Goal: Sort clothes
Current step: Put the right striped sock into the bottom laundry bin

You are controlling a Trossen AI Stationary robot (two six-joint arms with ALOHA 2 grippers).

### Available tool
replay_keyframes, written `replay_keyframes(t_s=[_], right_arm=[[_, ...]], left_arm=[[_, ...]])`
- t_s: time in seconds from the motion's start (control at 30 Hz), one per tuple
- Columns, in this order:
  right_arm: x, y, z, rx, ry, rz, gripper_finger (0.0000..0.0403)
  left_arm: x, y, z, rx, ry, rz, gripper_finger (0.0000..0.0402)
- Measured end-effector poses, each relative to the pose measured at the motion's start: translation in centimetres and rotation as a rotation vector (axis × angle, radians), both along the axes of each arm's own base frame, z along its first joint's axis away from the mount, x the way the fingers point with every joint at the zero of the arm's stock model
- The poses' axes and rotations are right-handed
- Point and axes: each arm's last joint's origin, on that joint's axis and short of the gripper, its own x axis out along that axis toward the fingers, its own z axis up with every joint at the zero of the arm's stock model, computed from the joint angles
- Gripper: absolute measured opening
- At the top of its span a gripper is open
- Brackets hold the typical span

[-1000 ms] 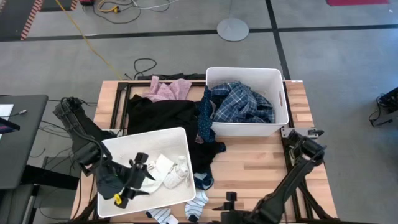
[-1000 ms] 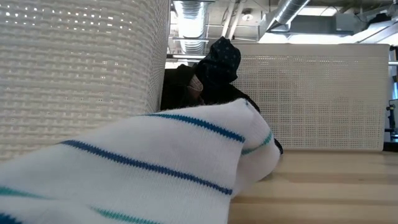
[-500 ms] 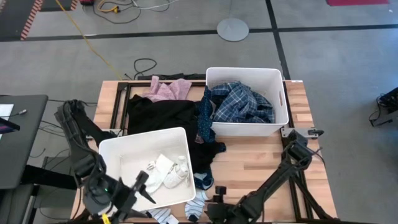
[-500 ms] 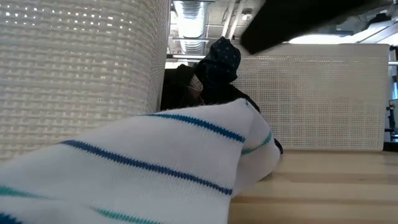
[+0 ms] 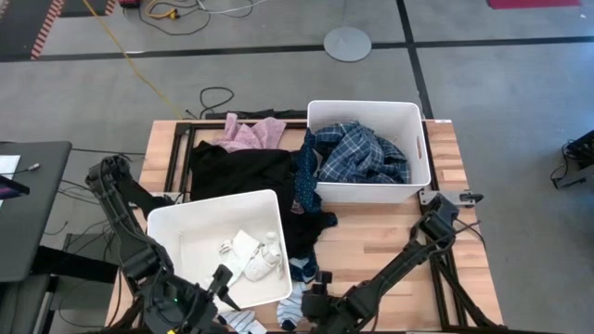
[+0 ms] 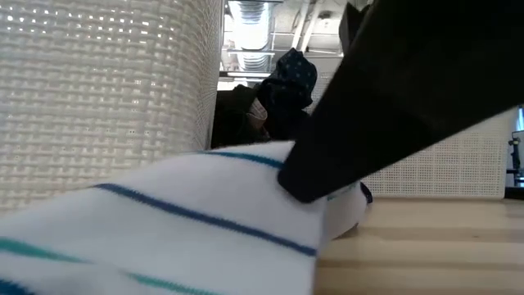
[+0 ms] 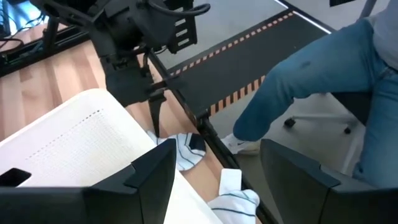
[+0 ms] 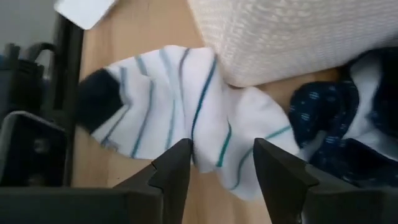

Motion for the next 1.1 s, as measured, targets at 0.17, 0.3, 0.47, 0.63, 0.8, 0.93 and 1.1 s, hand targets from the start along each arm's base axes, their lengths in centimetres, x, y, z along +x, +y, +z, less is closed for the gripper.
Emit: replay_keyframes(t_s=[0.17, 0.3, 0.47, 0.63, 0.8, 0.93, 1.1], right_arm=[[0.2, -0.3, -0.1, -0.008, 0.005, -0.003, 0.0138], [0.2, -0.3, -0.1, -0.015, 0.006, 0.007, 0.0075], [0.1, -0.1, -0.1, -0.028, 0.008, 0.028, 0.0011], [-0.3, 0.3, 0.0, -0.026, 0.007, 0.038, 0.0010], [-0.9, 1.0, 0.5, -0.028, 0.010, 0.056, 0.0003], [-1.2, 1.7, 1.7, -0.041, 0.007, 0.063, 0.0002], [-1.6, 2.5, 3.7, -0.090, 0.003, 0.064, 0.0001]], left_arm=[[0.0, 0.0, 0.0, -0.003, 0.000, 0.001, 0.0226], [0.0, 0.0, 0.0, -0.006, -0.002, 0.001, 0.0226], [0.1, -0.1, 0.2, -0.017, -0.013, -0.001, 0.0226], [0.2, -0.2, 0.4, -0.026, -0.043, -0.014, 0.0226], [0.3, -0.4, 0.7, -0.030, -0.069, -0.026, 0.0226], [0.4, -0.4, 0.9, -0.026, -0.100, -0.034, 0.0226], [1.0, -0.2, 1.2, -0.018, -0.143, -0.035, 0.0227]])
